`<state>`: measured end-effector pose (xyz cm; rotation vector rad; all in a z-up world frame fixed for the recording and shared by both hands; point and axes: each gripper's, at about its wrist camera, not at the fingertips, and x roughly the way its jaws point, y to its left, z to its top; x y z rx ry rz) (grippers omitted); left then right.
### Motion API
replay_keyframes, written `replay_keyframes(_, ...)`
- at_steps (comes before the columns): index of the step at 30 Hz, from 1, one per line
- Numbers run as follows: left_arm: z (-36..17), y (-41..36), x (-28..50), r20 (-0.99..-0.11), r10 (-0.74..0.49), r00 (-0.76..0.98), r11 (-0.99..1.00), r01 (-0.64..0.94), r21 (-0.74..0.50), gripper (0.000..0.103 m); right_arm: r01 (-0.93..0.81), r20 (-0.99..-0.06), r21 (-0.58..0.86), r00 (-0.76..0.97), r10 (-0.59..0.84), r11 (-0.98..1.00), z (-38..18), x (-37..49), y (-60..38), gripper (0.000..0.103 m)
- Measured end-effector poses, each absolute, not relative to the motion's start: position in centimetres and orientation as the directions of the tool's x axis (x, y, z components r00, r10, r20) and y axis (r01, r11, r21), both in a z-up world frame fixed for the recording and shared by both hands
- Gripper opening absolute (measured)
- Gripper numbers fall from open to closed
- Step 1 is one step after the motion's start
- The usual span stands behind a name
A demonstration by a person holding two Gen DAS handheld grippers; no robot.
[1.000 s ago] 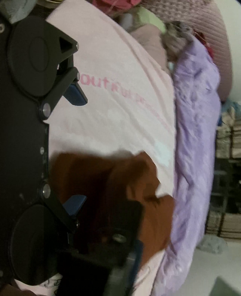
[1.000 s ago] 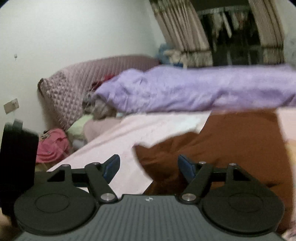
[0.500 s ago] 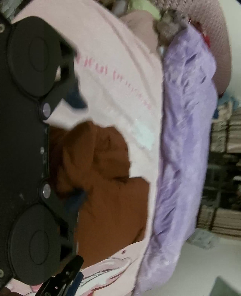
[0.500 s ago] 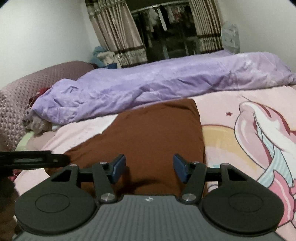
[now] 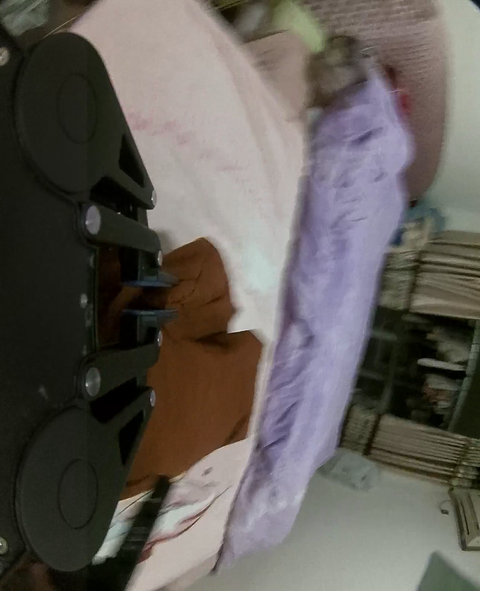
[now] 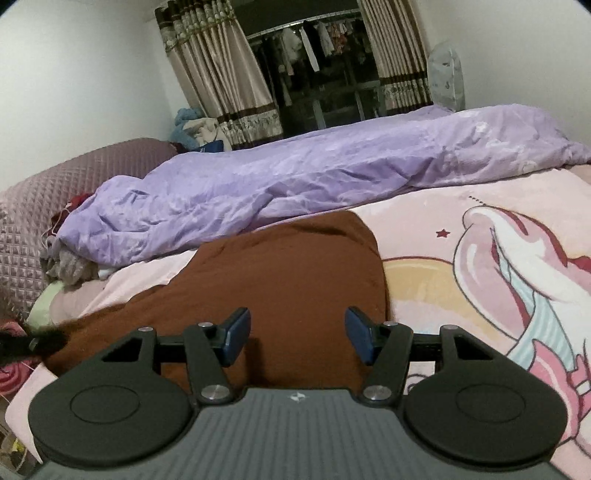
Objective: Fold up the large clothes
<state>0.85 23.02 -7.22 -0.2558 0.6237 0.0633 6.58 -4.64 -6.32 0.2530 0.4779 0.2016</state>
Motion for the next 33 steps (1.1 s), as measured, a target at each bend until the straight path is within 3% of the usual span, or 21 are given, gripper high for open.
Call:
replay_keyframes(4,-15.0,23.9,2.6,-0.731,0.001,0.682,0.949,-0.232,-0.215,0.009,-0.12,-0.463,0.293,0.851,0.25,0.949,-7.7,7.6,-4.6,0.07)
replay_keyframes(6,-16.6,24.3,2.5,-0.727,-0.019,0.686,0.928,-0.258,-0.268,0.009,-0.127,-0.494,0.291,0.829,0.263,0.948,-8.7,8.1,-4.2,0.074)
replay_keyframes(10,-14.4,25.0,1.7,-0.686,-0.035,0.727,0.926,-0.235,-0.296,0.016,-0.124,-0.486,0.223,0.846,0.221,0.967,-8.7,7.8,-3.6,0.074)
replay_keyframes(11,-13.9,25.0,2.0,-0.689,-0.03,0.725,0.93,-0.233,-0.286,0.029,-0.12,-0.486,0.238,0.844,0.226,0.964,-8.7,7.8,-3.8,0.075)
replay_keyframes(12,-13.4,25.0,2.3,-0.69,-0.015,0.724,0.934,-0.237,-0.269,0.051,-0.119,-0.487,0.252,0.842,0.232,0.96,-8.6,7.9,-4.0,0.075)
replay_keyframes(14,-13.1,25.0,2.5,-0.68,0.021,0.733,0.934,-0.257,-0.247,0.078,-0.12,-0.49,0.26,0.838,0.238,0.958,-8.6,8.1,-4.3,0.074)
replay_keyframes(20,-13.2,24.6,3.5,-0.669,-0.015,0.743,0.938,-0.222,-0.268,0.08,-0.119,-0.501,0.247,0.834,0.232,0.962,-8.8,8.0,-4.4,0.069)
replay_keyframes(22,-13.3,24.2,3.7,-0.676,-0.012,0.737,0.949,-0.204,-0.24,0.075,-0.127,-0.492,0.23,0.84,0.228,0.965,-8.5,7.8,-4.2,0.057)
replay_keyframes(24,-14.3,24.0,4.8,-0.697,0.003,0.717,0.96,-0.196,-0.197,0.057,-0.159,-0.479,0.212,0.843,0.244,0.964,-7.9,7.6,-3.7,0.051)
replay_keyframes(28,-17.3,23.1,4.1,-0.699,0.058,0.713,0.971,-0.202,-0.126,0.06,-0.191,-0.539,0.179,0.802,0.259,0.965,-9.0,8.3,-2.3,0.049)
replay_keyframes(31,-15.2,23.1,3.4,-0.667,0.077,0.741,0.974,-0.2,-0.11,0.061,-0.166,-0.539,0.128,0.816,0.209,0.978,-9.3,8.4,-1.6,0.05)
replay_keyframes(33,-12.9,23.0,3.5,-0.626,0.126,0.77,0.976,-0.209,-0.059,0.075,-0.176,-0.521,0.135,0.824,0.221,0.975,-8.4,8.2,-1.6,0.05)
